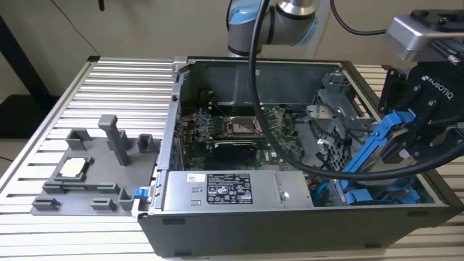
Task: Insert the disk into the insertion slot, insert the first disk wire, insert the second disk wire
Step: 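Insert the disk into the insertion slot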
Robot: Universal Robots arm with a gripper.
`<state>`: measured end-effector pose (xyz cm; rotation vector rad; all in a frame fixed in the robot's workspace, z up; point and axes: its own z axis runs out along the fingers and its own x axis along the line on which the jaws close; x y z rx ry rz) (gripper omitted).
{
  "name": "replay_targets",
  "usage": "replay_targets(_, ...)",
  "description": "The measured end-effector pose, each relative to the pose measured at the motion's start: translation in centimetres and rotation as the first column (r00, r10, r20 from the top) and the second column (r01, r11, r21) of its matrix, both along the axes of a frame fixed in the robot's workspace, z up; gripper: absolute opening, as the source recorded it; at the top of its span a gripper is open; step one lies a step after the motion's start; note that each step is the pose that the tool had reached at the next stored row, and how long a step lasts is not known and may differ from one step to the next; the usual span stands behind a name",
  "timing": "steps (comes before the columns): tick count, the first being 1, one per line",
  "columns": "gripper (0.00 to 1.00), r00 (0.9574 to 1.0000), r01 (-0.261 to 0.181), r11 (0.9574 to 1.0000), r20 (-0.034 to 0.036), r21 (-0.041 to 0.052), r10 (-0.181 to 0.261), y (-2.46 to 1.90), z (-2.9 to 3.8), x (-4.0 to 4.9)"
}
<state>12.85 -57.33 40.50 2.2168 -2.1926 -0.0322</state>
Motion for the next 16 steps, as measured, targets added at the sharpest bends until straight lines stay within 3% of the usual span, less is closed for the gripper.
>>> replay_targets(7,0.33,1.0000,0.000,1.0000,-0.0033,0.0023,0.000,0.30,-0.66,0.00)
replay_targets(16,0.33,1.0000,0.000,1.0000,-0.0037,0.0027,0.000,0.35,-2.25,0.00)
